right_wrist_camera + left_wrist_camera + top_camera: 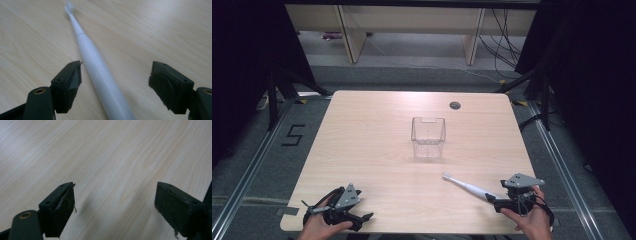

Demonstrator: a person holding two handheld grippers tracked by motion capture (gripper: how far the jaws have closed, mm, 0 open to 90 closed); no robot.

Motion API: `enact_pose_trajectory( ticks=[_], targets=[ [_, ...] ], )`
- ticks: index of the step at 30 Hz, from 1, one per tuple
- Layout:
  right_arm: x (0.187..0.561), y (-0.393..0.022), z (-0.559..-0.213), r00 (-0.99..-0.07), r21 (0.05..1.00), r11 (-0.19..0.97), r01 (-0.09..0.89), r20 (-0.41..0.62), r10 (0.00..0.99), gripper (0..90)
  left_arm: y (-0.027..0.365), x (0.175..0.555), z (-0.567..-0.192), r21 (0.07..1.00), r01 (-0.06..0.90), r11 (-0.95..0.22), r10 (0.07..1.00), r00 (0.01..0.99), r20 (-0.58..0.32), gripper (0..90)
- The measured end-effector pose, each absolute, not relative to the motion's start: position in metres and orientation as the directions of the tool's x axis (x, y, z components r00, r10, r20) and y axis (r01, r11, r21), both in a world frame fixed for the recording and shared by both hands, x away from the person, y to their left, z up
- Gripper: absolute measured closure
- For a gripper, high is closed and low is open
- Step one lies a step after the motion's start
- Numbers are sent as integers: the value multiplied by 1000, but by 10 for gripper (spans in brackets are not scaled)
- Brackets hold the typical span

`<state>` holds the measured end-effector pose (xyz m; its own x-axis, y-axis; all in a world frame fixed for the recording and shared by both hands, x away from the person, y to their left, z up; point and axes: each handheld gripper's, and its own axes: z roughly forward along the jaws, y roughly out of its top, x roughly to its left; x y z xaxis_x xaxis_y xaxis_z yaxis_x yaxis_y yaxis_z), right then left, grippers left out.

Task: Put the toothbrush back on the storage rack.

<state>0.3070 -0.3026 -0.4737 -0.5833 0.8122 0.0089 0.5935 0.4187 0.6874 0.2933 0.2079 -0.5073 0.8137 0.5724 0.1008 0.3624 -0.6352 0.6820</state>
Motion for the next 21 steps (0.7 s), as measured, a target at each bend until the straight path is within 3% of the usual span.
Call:
enact_pose_trajectory(
  ticks=[1, 21],
  targets=[
    [310, -305, -474, -605, 695, 453, 559, -33, 796, 264, 208, 293, -507, 681, 362, -636, 572, 814, 101, 160],
    [322, -290, -463, -667, 633, 557, 538, -83, 740, 318, 208, 293, -508, 686, 374, -625, 583, 807, 91, 160]
  ],
)
